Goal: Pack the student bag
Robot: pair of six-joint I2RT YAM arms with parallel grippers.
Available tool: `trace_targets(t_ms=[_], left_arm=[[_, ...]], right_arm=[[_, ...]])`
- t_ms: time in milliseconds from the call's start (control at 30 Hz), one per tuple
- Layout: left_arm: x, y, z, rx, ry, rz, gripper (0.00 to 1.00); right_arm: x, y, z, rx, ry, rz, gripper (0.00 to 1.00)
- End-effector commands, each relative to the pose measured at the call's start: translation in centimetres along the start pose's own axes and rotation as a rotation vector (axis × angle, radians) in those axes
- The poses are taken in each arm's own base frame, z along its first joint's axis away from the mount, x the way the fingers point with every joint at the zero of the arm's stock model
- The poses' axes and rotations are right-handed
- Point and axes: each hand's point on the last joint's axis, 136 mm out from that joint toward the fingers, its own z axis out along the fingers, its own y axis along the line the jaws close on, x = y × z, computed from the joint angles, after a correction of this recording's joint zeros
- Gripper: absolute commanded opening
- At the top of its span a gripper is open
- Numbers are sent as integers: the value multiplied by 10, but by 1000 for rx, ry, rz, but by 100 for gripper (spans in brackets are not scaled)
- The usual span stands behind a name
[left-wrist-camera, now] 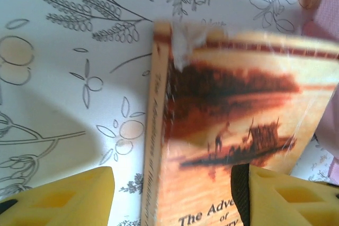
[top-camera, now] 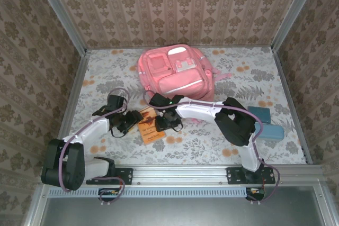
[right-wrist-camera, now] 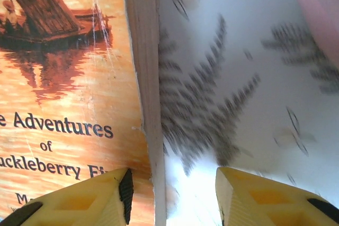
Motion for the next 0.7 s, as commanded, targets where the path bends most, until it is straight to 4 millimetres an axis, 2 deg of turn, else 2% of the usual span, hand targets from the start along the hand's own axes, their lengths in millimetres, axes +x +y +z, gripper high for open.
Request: trace_targets(t_ms=[0, 133, 267, 433, 667], left_arm=[[12, -1, 3, 10, 43, 4, 62], [20, -4, 5, 16, 67, 17, 60], [27, -12, 5, 37, 92, 37, 58], [36, -13, 8, 47, 115, 47, 57], [46, -16, 18, 75, 165, 45, 57]], right_arm=[[37, -10, -13, 12, 103, -4, 47], [9, 15, -38, -109, -10, 5, 50], [-9, 9, -28, -87, -21, 54, 48], [-10, 0, -11, -33, -1, 54, 43], [2, -21, 10, 41, 41, 74, 34]])
